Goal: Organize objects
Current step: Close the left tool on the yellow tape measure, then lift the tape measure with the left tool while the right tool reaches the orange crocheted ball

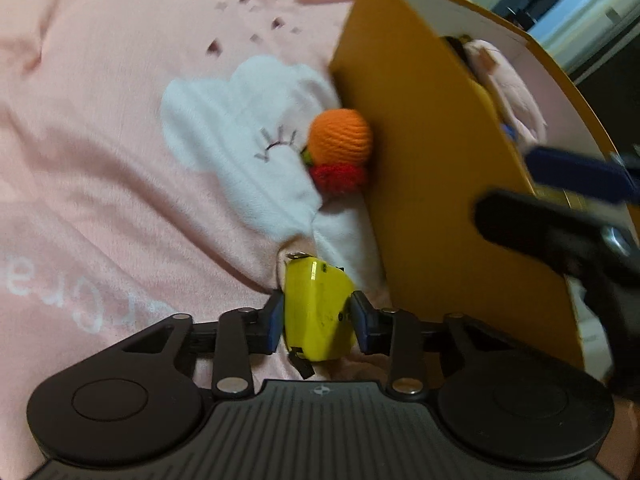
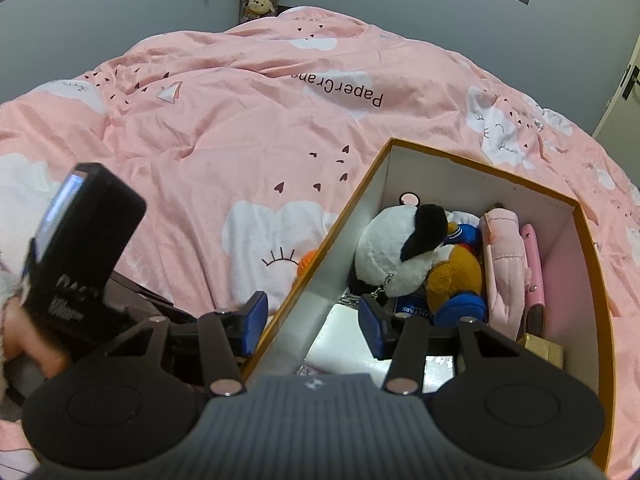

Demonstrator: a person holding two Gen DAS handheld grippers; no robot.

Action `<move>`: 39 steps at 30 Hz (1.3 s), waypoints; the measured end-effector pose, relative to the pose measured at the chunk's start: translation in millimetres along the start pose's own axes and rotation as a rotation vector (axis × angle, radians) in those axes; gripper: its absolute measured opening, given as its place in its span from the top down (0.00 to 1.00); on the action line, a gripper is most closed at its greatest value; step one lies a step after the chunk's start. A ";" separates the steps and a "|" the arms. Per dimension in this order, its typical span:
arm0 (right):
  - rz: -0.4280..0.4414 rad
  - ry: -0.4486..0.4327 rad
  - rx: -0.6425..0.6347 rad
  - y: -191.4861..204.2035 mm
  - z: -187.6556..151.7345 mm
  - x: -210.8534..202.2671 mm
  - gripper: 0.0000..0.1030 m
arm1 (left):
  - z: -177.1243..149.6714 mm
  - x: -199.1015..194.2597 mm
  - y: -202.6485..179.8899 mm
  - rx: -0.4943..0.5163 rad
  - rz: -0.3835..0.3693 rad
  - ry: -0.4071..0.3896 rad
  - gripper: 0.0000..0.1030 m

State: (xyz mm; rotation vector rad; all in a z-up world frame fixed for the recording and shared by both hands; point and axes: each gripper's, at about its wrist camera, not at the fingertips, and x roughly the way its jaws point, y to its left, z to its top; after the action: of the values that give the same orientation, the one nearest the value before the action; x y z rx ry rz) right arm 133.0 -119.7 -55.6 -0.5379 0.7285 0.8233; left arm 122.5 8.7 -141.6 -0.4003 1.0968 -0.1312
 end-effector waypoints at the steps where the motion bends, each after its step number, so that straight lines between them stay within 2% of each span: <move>1: -0.003 0.006 -0.001 0.1 1.3 0.0 0.50 | -2.7 -5.1 -6.5 0.038 0.008 -0.015 0.69; 4: -0.018 0.011 -0.024 2.5 2.8 -1.2 0.51 | -9.4 -11.6 -17.1 0.107 0.012 -0.029 0.74; 9: -0.043 0.004 -0.042 5.1 7.2 -8.1 0.50 | -8.2 8.5 -12.5 0.066 -0.037 0.045 0.74; 11: -0.056 0.000 -0.055 5.6 10.0 -11.0 0.50 | -9.0 11.0 -12.0 0.065 -0.030 0.041 0.76; 17: -0.046 0.002 -0.130 7.3 19.9 -17.5 0.51 | -9.0 -21.0 -1.2 -0.016 -0.038 -0.030 0.78; 22: -0.001 0.030 -0.283 17.0 31.2 -10.1 0.51 | -1.5 -52.2 7.6 -0.044 0.062 -0.126 0.79; 25: 0.057 0.043 -0.385 23.0 41.4 -3.1 0.52 | 6.1 -60.1 19.0 -0.083 0.075 -0.141 0.79; 30: 0.099 0.117 -0.605 38.7 57.7 19.9 0.52 | 4.5 -68.7 35.3 -0.137 0.053 -0.154 0.79; 39: 0.125 0.382 -0.861 58.9 70.0 95.5 0.52 | 4.7 -54.7 53.2 -0.197 0.057 -0.119 0.79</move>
State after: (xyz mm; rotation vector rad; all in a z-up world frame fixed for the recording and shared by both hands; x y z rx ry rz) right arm 155.7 5.4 -91.9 -1.4621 0.7367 1.1620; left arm 96.7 75.2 -114.0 -0.5453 1.0062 0.0514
